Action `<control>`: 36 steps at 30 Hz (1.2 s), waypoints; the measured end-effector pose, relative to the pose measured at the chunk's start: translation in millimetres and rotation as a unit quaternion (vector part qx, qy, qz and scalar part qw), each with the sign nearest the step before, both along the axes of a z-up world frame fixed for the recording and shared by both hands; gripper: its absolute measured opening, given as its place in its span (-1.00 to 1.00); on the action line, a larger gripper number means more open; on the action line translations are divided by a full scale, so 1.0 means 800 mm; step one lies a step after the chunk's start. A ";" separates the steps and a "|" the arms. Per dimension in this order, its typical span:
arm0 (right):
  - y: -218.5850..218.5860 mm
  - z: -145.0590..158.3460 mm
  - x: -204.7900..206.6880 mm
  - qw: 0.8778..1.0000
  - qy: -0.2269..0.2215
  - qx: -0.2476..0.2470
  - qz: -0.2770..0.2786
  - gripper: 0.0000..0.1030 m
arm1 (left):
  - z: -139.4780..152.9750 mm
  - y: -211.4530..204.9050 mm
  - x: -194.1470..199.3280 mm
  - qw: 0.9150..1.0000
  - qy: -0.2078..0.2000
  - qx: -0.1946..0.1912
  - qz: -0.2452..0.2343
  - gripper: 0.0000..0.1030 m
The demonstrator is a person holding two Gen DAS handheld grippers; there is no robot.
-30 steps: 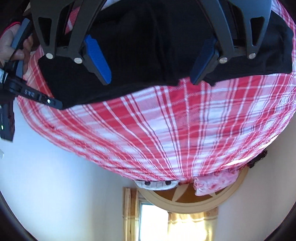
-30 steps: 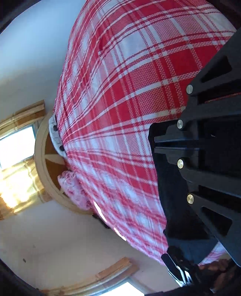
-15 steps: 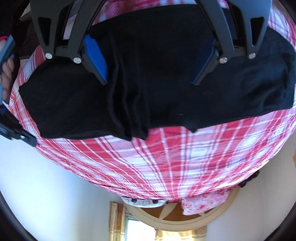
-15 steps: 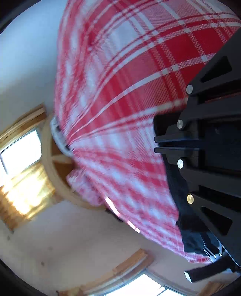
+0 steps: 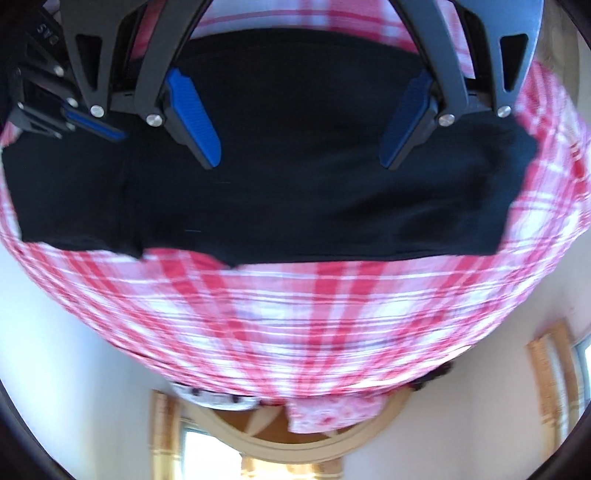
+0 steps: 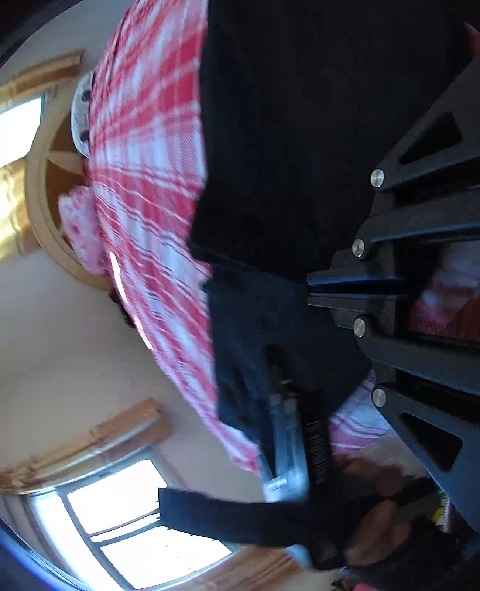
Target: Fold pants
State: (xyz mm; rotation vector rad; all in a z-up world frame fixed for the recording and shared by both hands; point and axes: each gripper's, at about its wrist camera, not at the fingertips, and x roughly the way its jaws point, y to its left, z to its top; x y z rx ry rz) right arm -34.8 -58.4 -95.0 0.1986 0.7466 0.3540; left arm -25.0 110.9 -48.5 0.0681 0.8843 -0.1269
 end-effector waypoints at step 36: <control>0.041 0.023 -0.012 0.999 -0.011 0.023 0.024 -0.90 | -0.033 0.210 -0.020 0.923 -0.044 -0.295 0.244 0.03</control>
